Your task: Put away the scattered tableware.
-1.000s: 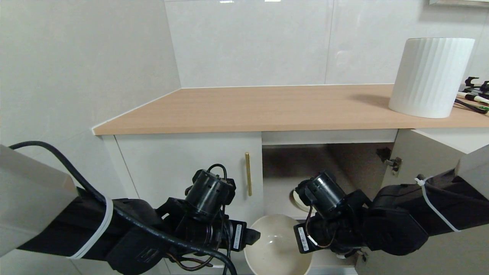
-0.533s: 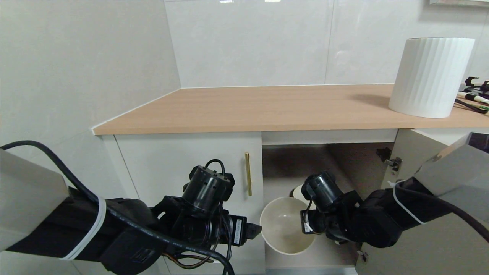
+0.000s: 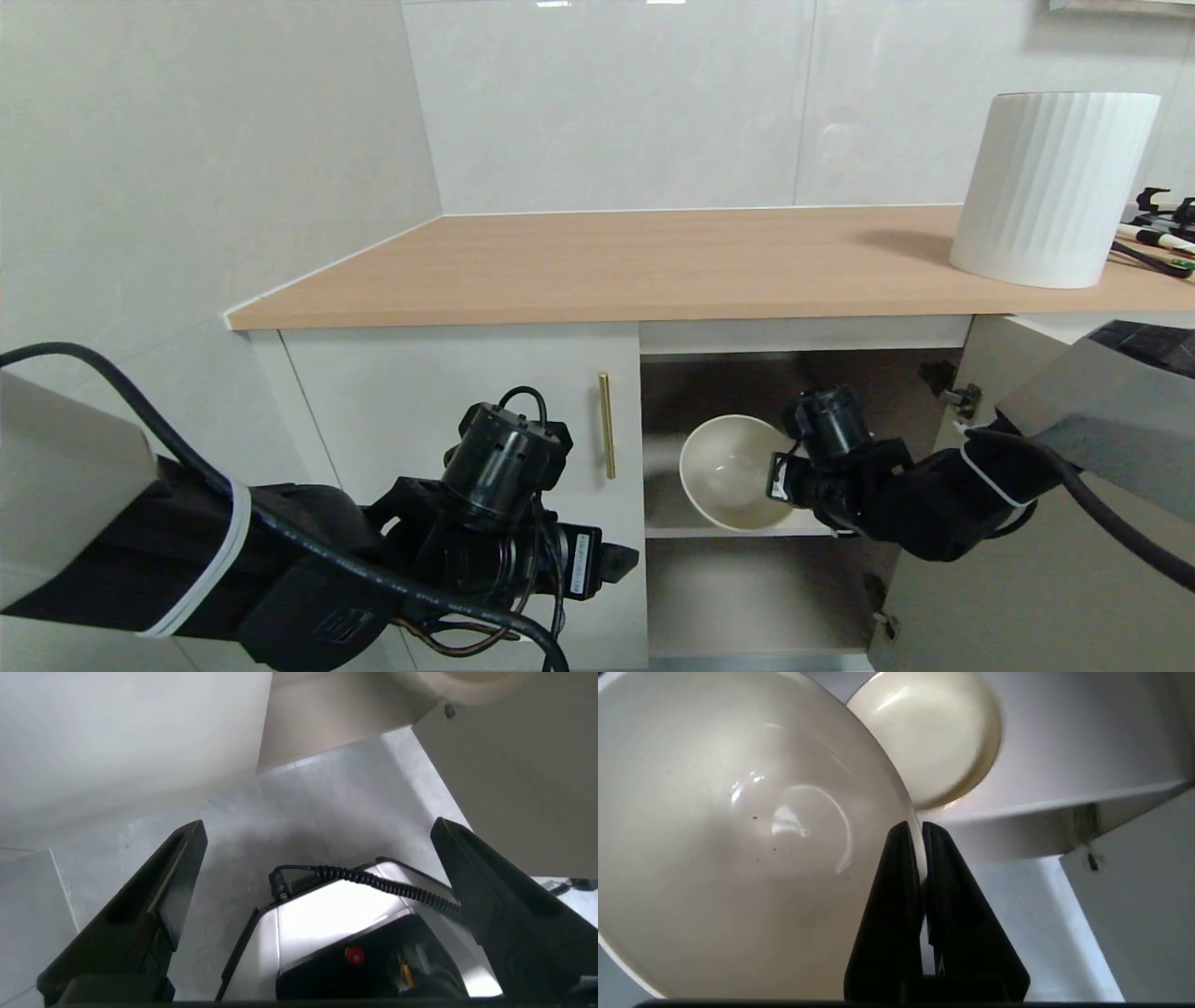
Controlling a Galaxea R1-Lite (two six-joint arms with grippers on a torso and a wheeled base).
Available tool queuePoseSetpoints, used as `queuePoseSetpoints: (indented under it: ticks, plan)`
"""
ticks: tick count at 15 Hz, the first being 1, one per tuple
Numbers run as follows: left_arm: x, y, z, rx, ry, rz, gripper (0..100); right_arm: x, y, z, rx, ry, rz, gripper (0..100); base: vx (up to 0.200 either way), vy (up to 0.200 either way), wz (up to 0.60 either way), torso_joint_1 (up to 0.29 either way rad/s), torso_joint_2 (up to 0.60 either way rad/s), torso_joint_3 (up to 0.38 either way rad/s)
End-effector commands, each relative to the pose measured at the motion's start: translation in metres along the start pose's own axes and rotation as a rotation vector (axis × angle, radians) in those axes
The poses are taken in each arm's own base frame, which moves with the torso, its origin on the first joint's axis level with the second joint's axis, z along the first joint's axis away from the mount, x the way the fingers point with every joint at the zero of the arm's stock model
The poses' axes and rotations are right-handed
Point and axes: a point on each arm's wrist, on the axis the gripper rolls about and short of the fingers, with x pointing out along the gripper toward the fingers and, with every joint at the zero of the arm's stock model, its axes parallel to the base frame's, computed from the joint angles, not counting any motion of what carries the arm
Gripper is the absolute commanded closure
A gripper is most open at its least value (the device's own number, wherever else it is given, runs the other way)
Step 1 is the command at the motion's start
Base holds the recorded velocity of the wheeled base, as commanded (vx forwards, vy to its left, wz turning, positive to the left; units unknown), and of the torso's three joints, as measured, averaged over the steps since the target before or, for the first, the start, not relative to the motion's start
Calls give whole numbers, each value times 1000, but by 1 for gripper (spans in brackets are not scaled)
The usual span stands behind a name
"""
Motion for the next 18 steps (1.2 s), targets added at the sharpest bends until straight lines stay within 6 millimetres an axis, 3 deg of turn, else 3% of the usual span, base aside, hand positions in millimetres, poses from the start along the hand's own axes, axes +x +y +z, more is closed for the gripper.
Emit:
queuePoseSetpoints:
  ticks: [1, 10, 18]
  plan:
    - [-1, 0, 0, 0, -3, -1, 0, 22, -12, 4, 30, -15, -45, 100, 0, 0, 0, 0, 0, 0]
    - [1, 0, 0, -1, 2, 3, 0, 80, -31, 17, 96, -47, -109, 100, 0, 0, 0, 0, 0, 0]
    - [2, 1, -1, -1, 5, 4, 0, 101, -34, 18, 102, -41, -130, 100, 0, 0, 0, 0, 0, 0]
